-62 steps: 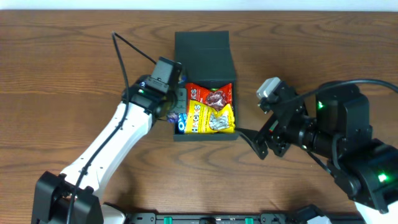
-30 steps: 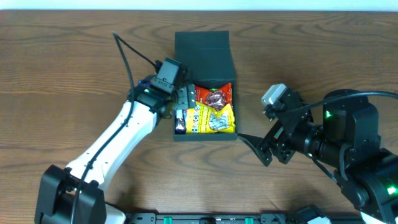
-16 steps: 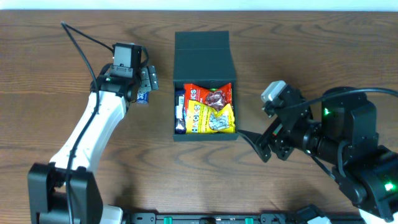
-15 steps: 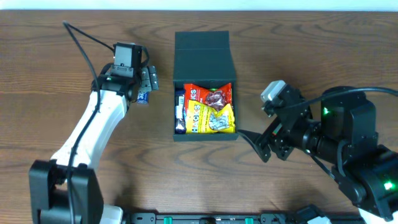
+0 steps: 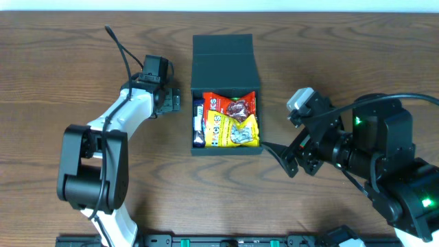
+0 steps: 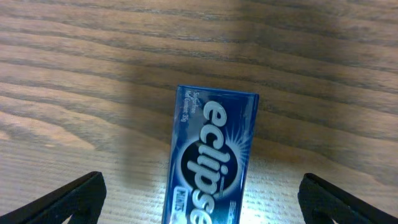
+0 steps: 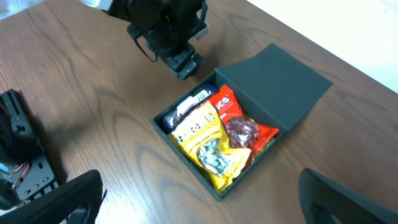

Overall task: Pack container
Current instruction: 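Return the left gripper to the Eclipse tin and grasp it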

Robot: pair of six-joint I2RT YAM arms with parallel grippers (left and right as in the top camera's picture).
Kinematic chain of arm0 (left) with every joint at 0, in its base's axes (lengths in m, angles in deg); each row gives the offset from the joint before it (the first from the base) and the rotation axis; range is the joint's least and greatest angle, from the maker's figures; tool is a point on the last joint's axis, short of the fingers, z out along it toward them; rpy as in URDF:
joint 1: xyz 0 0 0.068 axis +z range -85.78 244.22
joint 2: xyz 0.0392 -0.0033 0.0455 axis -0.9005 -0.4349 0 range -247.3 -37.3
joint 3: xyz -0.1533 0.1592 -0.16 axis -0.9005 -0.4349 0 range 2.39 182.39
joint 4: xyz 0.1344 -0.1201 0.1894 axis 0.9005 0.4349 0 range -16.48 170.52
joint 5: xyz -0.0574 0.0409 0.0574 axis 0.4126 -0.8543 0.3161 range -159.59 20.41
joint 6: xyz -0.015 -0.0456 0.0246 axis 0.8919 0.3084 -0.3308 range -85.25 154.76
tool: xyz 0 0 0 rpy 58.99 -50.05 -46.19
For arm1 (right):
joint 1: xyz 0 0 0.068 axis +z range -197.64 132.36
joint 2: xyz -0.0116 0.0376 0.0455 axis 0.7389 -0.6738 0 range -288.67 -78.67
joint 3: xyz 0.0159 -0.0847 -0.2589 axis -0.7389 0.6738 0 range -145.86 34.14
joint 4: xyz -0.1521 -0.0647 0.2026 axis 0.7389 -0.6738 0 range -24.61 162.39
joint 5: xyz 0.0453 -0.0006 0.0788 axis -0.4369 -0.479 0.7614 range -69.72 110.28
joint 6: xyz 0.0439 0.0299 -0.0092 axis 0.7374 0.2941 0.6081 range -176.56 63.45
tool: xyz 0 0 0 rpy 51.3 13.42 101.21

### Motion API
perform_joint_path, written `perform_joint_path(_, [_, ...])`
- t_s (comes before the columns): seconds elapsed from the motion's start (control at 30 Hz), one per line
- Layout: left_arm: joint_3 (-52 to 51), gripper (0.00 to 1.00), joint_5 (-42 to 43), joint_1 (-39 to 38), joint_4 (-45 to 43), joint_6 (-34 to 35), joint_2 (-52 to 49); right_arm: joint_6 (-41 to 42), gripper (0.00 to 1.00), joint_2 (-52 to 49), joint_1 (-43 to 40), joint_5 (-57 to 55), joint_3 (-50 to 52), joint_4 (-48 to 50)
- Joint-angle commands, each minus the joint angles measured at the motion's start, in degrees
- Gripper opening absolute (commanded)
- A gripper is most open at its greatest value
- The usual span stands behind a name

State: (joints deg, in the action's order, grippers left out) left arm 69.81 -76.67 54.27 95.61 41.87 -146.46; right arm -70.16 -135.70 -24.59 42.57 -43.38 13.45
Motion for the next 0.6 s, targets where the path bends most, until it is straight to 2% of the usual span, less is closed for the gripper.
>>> perform_joint_path(0.0, [0.98,0.92,-0.15,0.42,-1.25,-1.16,-1.99,0.72,0.99,-0.02,-0.37,-0.02,-0.48,-0.04])
perform_joint_path(0.13, [0.98,0.83,4.09,0.68,-2.54,-1.09,-3.72,0.72,0.99,-0.02,-0.37,-0.02,-0.48,-0.04])
perform_joint_path(0.23, [0.98,0.8,4.33,0.68,-3.56,-0.31,-3.98,0.7,0.99,-0.02,-0.37,-0.02,-0.48,-0.02])
perform_joint_path(0.3, [0.98,0.72,4.35,0.96,-4.15,-0.28,-3.98,0.7,0.99,-0.02,-0.37,-0.04,-0.48,-0.02])
perform_joint_path(0.37, [0.98,0.68,4.35,1.11,-4.15,-0.28,-3.98,0.7,0.99,-0.02,-0.37,-0.04,-0.48,-0.04])
perform_joint_path(0.57, [0.98,0.4,4.35,1.09,-3.61,-0.26,-3.98,0.7,0.99,-0.02,-0.37,-0.04,-0.48,-0.04])
